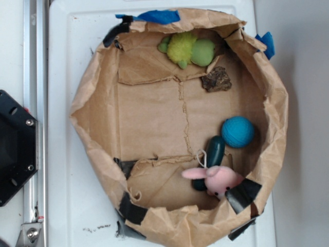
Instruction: Grab the green animal.
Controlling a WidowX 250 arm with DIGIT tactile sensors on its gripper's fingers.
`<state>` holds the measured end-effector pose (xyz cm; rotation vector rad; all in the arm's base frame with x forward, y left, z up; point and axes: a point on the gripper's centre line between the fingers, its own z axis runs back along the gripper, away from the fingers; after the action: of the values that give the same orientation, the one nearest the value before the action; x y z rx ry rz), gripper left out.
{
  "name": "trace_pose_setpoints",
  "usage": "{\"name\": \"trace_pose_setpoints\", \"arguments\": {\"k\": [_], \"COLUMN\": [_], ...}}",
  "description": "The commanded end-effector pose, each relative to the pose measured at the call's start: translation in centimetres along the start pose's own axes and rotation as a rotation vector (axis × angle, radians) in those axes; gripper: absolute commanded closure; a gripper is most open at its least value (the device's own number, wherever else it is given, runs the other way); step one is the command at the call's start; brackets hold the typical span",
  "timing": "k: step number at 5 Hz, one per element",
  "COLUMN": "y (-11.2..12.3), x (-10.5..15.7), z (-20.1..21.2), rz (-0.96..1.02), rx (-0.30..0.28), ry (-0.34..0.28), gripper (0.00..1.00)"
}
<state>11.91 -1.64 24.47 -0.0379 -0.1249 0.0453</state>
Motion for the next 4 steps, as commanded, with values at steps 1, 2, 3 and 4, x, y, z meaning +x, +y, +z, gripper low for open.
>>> {"name": "trace_pose_setpoints", "arguments": {"k": [1, 2, 3, 4], "y": [0.0, -0.4, -0.3, -0.4], "x": [0.0, 2.1, 3.7, 4.9], "z": [0.0, -0.9, -2.0, -3.3], "rz": [0.0, 0.034, 0.043, -0.006], "rx": [0.0, 0.017, 0.044, 0.056], "ry": [0.0, -0.043, -0.073, -0.085], "gripper": [0.0, 0.0, 0.0, 0.0]}}
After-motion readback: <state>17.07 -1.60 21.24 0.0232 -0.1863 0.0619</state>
